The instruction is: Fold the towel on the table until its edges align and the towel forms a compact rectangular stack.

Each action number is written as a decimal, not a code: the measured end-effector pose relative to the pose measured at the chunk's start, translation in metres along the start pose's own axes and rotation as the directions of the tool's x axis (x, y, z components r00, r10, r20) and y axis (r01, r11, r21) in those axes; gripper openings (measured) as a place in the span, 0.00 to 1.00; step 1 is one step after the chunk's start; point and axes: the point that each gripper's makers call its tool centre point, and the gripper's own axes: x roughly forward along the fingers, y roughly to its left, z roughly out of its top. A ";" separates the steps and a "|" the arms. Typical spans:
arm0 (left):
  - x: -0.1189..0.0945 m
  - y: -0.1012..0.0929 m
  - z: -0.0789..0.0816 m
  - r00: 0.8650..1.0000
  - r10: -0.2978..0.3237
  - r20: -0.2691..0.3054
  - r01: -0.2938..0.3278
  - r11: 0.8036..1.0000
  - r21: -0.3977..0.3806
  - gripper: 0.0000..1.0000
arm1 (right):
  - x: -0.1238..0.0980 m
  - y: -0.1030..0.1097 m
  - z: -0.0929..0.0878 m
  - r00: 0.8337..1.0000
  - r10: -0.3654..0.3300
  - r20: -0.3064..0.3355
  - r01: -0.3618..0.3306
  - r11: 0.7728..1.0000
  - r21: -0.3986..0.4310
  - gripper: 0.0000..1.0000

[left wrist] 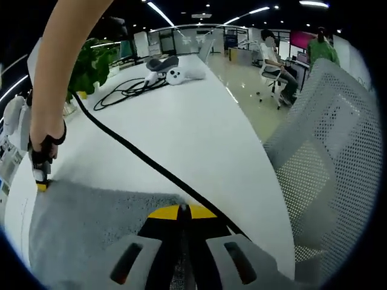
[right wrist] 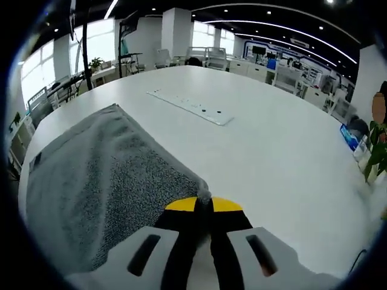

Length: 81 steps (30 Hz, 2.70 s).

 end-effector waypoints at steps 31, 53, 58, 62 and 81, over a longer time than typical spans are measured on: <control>-0.037 0.014 0.006 0.991 0.063 0.119 -0.040 0.982 -0.185 0.03 | -0.018 0.004 0.027 0.999 0.026 0.028 -0.032 0.971 0.236 0.03; -0.106 0.019 0.003 0.960 0.231 0.161 -0.173 0.935 -0.309 0.03 | -0.043 0.015 0.092 0.994 0.013 0.104 -0.044 0.951 0.306 0.02; -0.126 0.021 -0.004 0.945 0.279 0.170 -0.205 0.912 -0.356 0.03 | -0.043 0.023 0.110 0.991 0.014 0.130 -0.057 0.940 0.337 0.01; -0.141 0.020 -0.014 0.933 0.319 0.168 -0.225 0.880 -0.419 0.03 | -0.041 0.037 0.119 0.991 0.034 0.133 -0.074 0.948 0.309 0.00; -0.201 0.028 -0.037 0.870 0.462 0.171 -0.301 0.773 -0.559 0.03 | -0.040 0.080 0.162 0.983 0.065 0.169 -0.123 0.924 0.363 0.00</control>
